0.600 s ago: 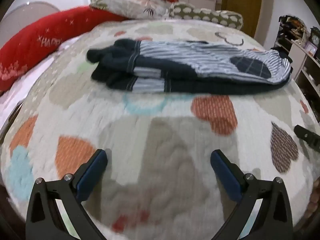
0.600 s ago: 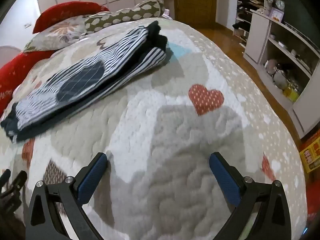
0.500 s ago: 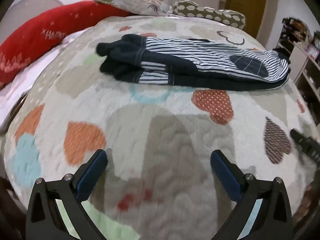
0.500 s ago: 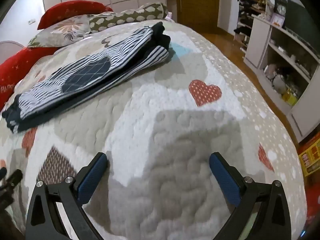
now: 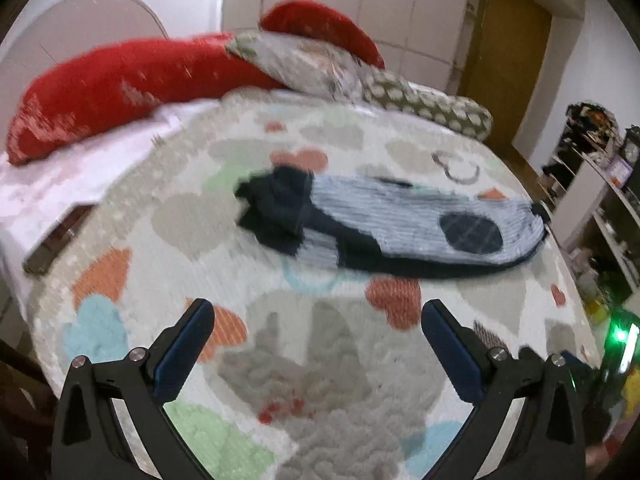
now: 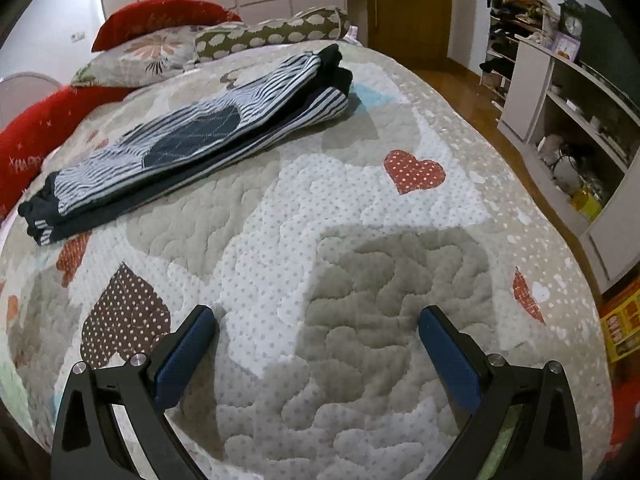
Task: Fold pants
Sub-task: 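Move both grippers toward the folded navy pants on the quilt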
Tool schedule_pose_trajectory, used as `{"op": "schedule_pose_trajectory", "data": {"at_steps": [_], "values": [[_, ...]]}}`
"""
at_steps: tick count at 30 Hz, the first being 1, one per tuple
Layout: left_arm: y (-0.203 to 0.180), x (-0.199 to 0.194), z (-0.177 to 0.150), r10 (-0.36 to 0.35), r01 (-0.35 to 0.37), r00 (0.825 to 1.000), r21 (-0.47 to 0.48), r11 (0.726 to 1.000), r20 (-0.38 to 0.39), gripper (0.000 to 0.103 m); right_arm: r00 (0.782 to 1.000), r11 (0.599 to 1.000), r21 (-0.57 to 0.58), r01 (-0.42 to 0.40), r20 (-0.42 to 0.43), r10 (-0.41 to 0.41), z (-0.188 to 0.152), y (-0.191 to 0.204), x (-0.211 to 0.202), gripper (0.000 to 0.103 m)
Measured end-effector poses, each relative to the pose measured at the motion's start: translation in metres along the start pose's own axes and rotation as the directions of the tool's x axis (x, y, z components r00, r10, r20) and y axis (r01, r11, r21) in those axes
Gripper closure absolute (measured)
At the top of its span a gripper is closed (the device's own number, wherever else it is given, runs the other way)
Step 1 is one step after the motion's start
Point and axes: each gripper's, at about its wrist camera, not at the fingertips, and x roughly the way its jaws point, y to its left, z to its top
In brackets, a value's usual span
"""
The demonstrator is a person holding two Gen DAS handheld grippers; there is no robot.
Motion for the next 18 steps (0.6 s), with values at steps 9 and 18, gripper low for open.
{"op": "schedule_pose_trajectory", "data": {"at_steps": [9, 18], "values": [[-0.013, 0.012, 0.02, 0.146, -0.145, 0.989, 0.021, 0.989, -0.013, 0.0, 1.0, 0.997, -0.069, 0.027, 0.008, -0.027, 0.004, 0.01, 0.007, 0.0], [-0.032, 0.032, 0.015, 0.127, -0.118, 0.987, 0.091, 0.989, -0.098, 0.0, 0.997, 0.995, -0.085, 0.046, 0.07, -0.04, -0.005, 0.011, 0.004, 0.0]]}}
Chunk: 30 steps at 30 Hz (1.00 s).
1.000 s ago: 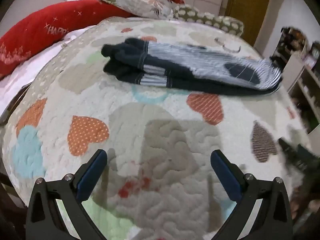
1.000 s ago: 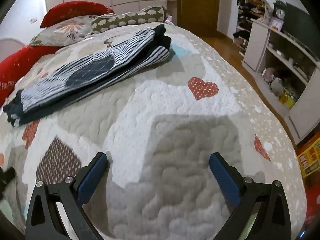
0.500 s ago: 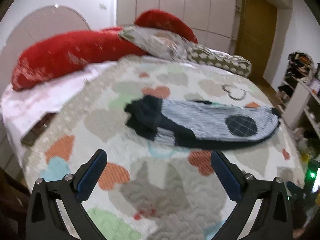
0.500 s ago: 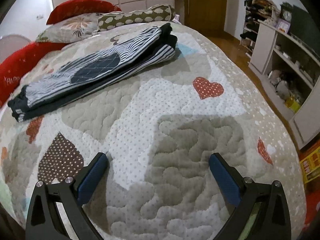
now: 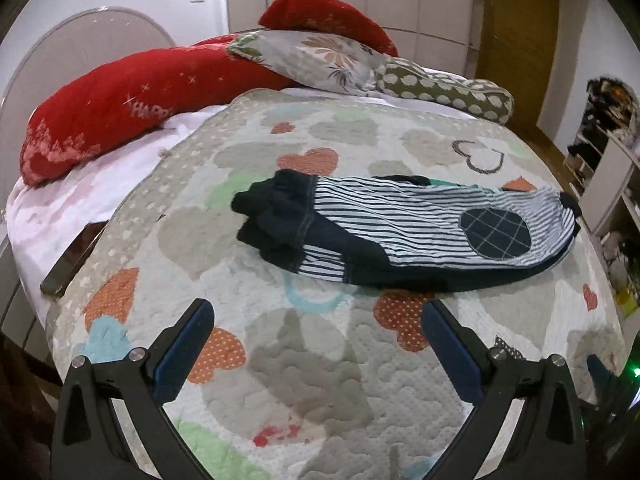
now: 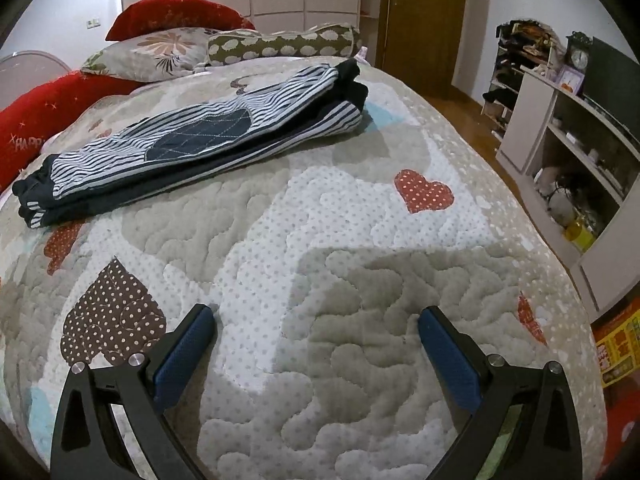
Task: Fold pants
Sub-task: 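Move both grippers toward the folded navy pants on the quilt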
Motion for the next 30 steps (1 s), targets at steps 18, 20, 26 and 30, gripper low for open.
{"op": "schedule_pose_trajectory", "data": {"at_steps": [18, 20, 26, 30], "values": [[0.01, 0.007, -0.004, -0.024, 0.024, 1.0, -0.001, 1.0, -0.016, 0.0, 0.999, 1.0, 0.005, 0.019, 0.031, -0.019, -0.003, 0.0, -0.002, 0.0], [0.012, 0.007, -0.004, -0.027, 0.027, 0.999, -0.006, 1.0, -0.02, 0.0, 0.999, 1.0, 0.011, 0.017, 0.031, -0.017, -0.004, -0.001, -0.003, 0.0], [0.017, 0.008, -0.006, -0.035, 0.034, 0.999, -0.021, 0.999, -0.033, 0.0, 1.0, 1.0, 0.03, 0.009, 0.028, -0.009, -0.004, -0.003, -0.003, 0.0], [0.031, 0.008, -0.003, -0.091, 0.088, 0.995, -0.064, 0.994, -0.041, 0.0, 1.0, 1.0, 0.017, -0.001, -0.006, 0.001, -0.001, -0.005, -0.002, 0.0]]}}
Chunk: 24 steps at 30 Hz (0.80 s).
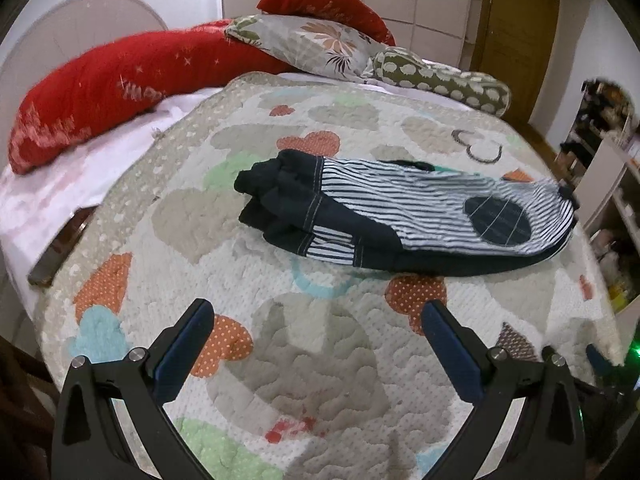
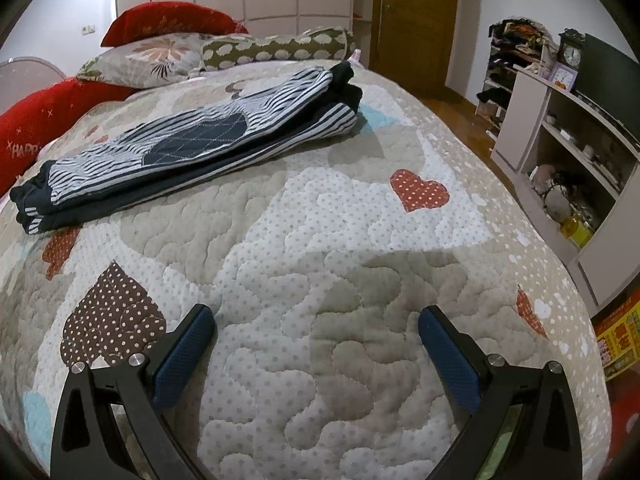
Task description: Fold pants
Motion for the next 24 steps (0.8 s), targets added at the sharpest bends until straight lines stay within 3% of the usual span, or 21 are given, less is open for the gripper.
{"op": "schedule_pose_trajectory", "data": {"at_steps": [2, 4, 8, 10, 12, 15, 16, 18, 22, 24], "values": [[0.018, -0.002, 0.007, -0.041, 0.041, 0.999, -0.062, 0.997, -0.003, 0.0, 0.999, 1.0, -0.013, -0.015, -0.042, 0.015, 0.007, -0.001, -0.001, 0.003], [0.036, -0.001, 0.016, -0.091, 0.089, 0.996, -0.123, 0.988, -0.007, 0.0, 0.996, 0.996, -0.036, -0.086, -0.021, 0.085, 0.028, -0.004, -0.013, 0.018], [0.059, 0.01, 0.031, -0.223, 0.205, 0.974, -0.26, 0.943, -0.038, 0.004, 0.977, 0.975, -0.061, -0.213, 0.02, 0.214, 0.067, -0.005, -0.029, 0.019], [0.06, 0.018, 0.039, -0.274, 0.248, 0.96, -0.29, 0.924, -0.053, 0.008, 0.938, 0.938, 0.005, -0.346, -0.028, 0.346, 0.087, -0.009, -0.02, 0.021], [0.055, 0.028, 0.046, -0.313, 0.279, 0.947, -0.297, 0.913, -0.073, 0.013, 0.881, 0.882, 0.108, -0.459, -0.073, 0.467, 0.099, -0.016, -0.003, 0.034], [0.05, 0.048, 0.053, -0.365, 0.309, 0.923, -0.33, 0.892, -0.123, 0.028, 0.798, 0.785, 0.277, -0.555, -0.09, 0.596, 0.108, -0.026, 0.023, 0.048], [0.048, 0.056, 0.055, -0.385, 0.319, 0.912, -0.344, 0.883, -0.142, 0.034, 0.782, 0.76, 0.321, -0.565, -0.085, 0.618, 0.109, -0.03, 0.03, 0.049], [0.046, 0.071, 0.055, -0.413, 0.33, 0.894, -0.368, 0.869, -0.173, 0.039, 0.771, 0.731, 0.379, -0.568, -0.067, 0.634, 0.111, -0.036, 0.039, 0.049], [0.042, 0.086, 0.05, -0.432, 0.332, 0.88, -0.397, 0.856, -0.196, 0.039, 0.754, 0.701, 0.429, -0.569, -0.067, 0.653, 0.115, -0.038, 0.05, 0.049], [0.042, 0.092, 0.048, -0.451, 0.343, 0.87, -0.413, 0.844, -0.2, 0.039, 0.759, 0.704, 0.441, -0.556, -0.075, 0.646, 0.116, -0.038, 0.057, 0.049]]}}
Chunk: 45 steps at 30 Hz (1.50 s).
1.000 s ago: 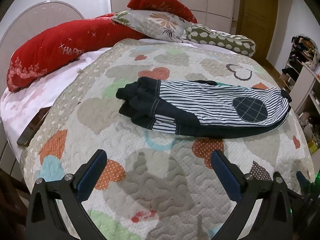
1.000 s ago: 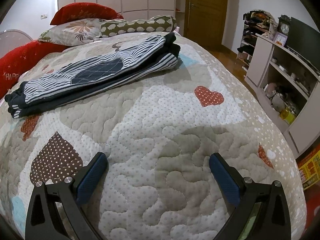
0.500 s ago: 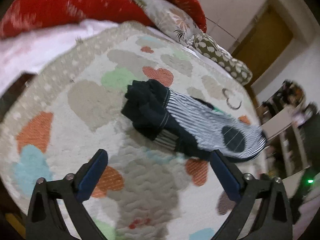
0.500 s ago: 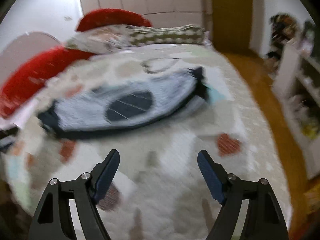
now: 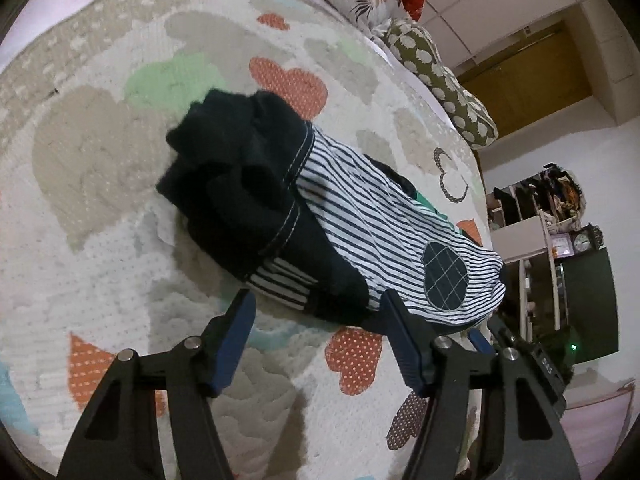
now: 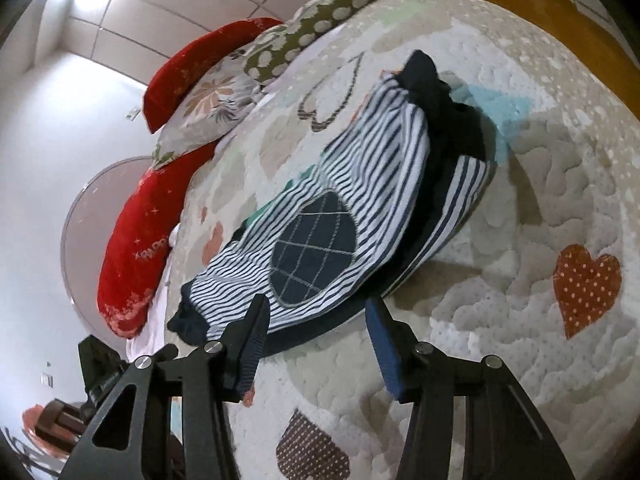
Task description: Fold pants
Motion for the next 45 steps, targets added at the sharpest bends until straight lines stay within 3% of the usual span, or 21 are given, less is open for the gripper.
{"op": "schedule_pose_trajectory", "data": {"at_steps": [8, 10, 11, 12, 14, 16, 17, 20, 22, 25, 28, 40, 45], "values": [[0.011, 0.012, 0.006, -0.013, 0.012, 1.0, -0.043, 0.999, -0.013, 0.039, 0.997, 0.996, 0.033, 0.081, 0.011, -0.081, 0.019, -0.003, 0.026, 0.049], [0.013, 0.015, 0.01, -0.024, 0.023, 1.0, -0.063, 0.998, -0.02, 0.039, 0.994, 0.994, 0.028, 0.102, 0.022, -0.103, 0.023, -0.002, 0.029, 0.055], [0.013, 0.016, 0.011, -0.026, 0.025, 0.999, -0.065, 0.998, -0.022, 0.04, 0.993, 0.993, 0.025, 0.115, 0.021, -0.116, 0.026, 0.0, 0.032, 0.067], [0.012, 0.017, 0.012, -0.025, 0.024, 0.999, -0.064, 0.998, -0.021, 0.044, 0.992, 0.992, 0.022, 0.125, 0.019, -0.126, 0.027, 0.0, 0.032, 0.077], [0.009, 0.019, 0.015, -0.016, 0.015, 1.0, -0.045, 0.999, -0.023, 0.076, 0.99, 0.99, 0.006, 0.142, 0.021, -0.142, 0.028, 0.003, 0.032, 0.089], [0.007, 0.021, 0.016, -0.02, 0.019, 0.999, -0.036, 0.999, -0.036, 0.09, 0.987, 0.988, -0.013, 0.156, 0.028, -0.155, 0.028, 0.005, 0.029, 0.092], [0.006, 0.021, 0.016, -0.026, 0.025, 0.999, -0.037, 0.999, -0.034, 0.091, 0.987, 0.987, -0.022, 0.159, 0.033, -0.158, 0.028, 0.007, 0.027, 0.093], [0.005, 0.019, 0.016, -0.019, 0.016, 0.999, -0.047, 0.999, -0.051, 0.09, 0.986, 0.985, -0.051, 0.162, 0.044, -0.16, 0.027, 0.012, 0.021, 0.095], [0.011, 0.012, 0.014, -0.055, 0.05, 0.997, -0.092, 0.994, -0.054, 0.088, 0.986, 0.984, -0.068, 0.162, 0.048, -0.159, 0.026, 0.014, 0.017, 0.095], [0.015, -0.008, 0.009, -0.085, 0.084, 0.996, -0.109, 0.99, -0.003, 0.074, 0.987, 0.985, -0.074, 0.159, 0.05, -0.155, 0.026, 0.015, 0.015, 0.096], [0.018, -0.016, 0.011, -0.087, 0.089, 0.996, -0.117, 0.989, 0.025, 0.073, 0.988, 0.986, -0.065, 0.151, 0.052, -0.148, 0.03, 0.015, 0.013, 0.098], [0.001, 0.016, 0.004, -0.146, 0.138, 0.987, -0.115, 0.984, -0.065, 0.07, 0.986, 0.983, -0.108, 0.148, 0.091, -0.139, 0.044, 0.04, -0.006, 0.099], [-0.005, 0.033, 0.009, -0.12, 0.112, 0.991, -0.112, 0.987, -0.066, 0.068, 0.986, 0.982, -0.119, 0.149, 0.092, -0.138, 0.048, 0.044, -0.008, 0.099]]}}
